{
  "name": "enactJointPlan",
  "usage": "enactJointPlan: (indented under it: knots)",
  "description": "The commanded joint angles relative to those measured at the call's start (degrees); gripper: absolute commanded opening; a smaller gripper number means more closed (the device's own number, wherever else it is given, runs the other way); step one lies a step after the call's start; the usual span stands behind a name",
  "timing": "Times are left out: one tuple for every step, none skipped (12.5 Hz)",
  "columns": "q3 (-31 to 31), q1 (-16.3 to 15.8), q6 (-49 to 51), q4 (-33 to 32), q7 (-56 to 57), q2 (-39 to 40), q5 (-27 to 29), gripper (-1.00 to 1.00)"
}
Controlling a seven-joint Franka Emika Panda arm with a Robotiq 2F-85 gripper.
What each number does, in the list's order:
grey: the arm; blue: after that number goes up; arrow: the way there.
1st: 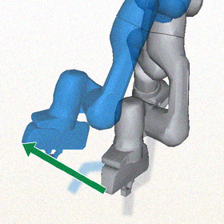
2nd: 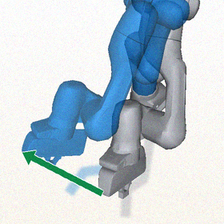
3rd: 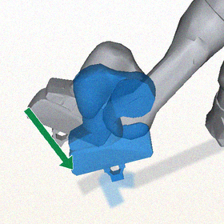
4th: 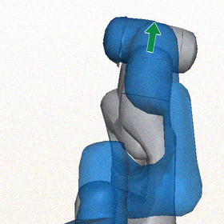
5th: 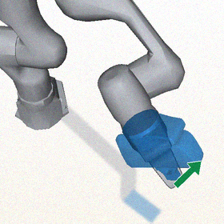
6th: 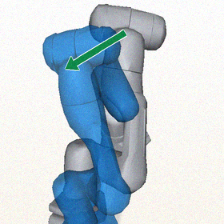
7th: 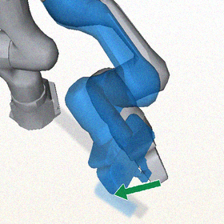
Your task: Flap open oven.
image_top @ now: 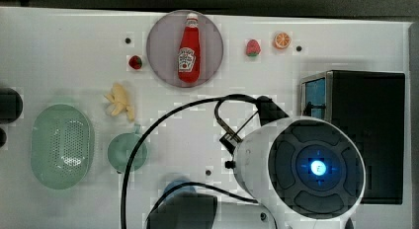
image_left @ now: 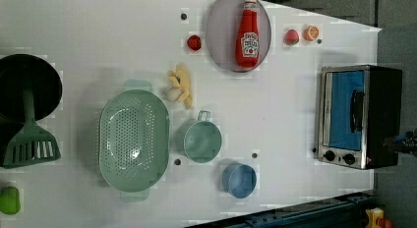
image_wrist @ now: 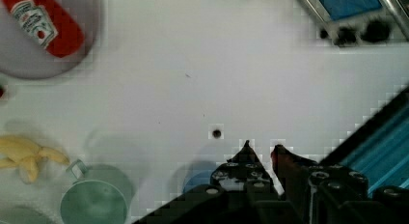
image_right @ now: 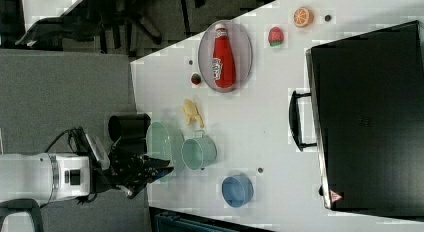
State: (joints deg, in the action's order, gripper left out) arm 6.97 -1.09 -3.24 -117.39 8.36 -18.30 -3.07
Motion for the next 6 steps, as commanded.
enactJointPlan:
  knots:
    - [2.6,1.1,-6.6,-1.3,15.1,0.2,-2.1,-0.65]
    - [3.8,1.2,-9.6,-2.6,19.6,0.4,-2.3,-0.65]
    - [5.1,1.2,-12.3,-4.0,23.5,0.5,-2.3,-0.65]
    - [6.3,1.2,-14.5,-5.4,26.9,0.6,-2.3,-0.65]
    - [7.6,1.3,-16.4,-6.7,29.7,0.8,-2.3,-0.65]
    - [8.8,1.3,-17.9,-7.8,32.2,1.2,-2.4,-0.65]
